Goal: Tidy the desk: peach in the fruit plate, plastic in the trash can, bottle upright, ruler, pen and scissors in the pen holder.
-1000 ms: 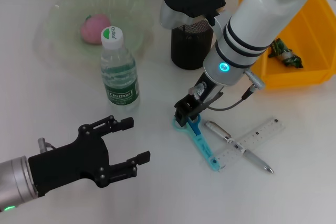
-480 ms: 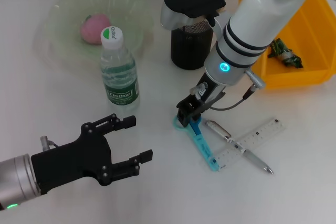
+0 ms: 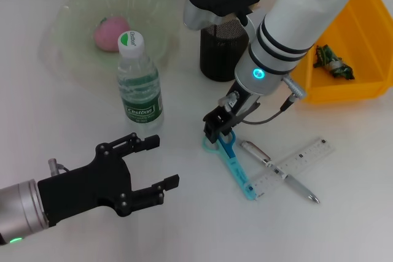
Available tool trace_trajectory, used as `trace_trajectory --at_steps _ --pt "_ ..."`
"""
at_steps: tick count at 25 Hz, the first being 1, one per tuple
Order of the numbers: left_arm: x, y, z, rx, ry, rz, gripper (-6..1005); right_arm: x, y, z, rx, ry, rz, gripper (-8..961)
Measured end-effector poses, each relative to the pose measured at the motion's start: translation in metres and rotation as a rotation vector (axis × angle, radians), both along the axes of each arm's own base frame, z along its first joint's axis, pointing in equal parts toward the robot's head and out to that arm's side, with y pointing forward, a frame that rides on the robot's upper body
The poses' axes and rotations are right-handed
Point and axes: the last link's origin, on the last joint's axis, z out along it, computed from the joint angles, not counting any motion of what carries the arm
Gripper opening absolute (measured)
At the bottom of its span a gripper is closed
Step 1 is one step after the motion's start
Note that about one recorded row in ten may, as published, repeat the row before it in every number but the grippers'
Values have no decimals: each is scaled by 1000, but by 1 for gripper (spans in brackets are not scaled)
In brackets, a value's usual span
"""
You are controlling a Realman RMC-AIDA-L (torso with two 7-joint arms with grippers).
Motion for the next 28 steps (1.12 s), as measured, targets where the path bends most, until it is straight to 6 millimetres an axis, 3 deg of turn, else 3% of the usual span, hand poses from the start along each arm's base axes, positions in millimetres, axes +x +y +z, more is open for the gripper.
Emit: trace_trajectory --at_steps 28 --pt "4 6 -4 -12 -3 -12 769 -2 1 -1 -17 -65 42 266"
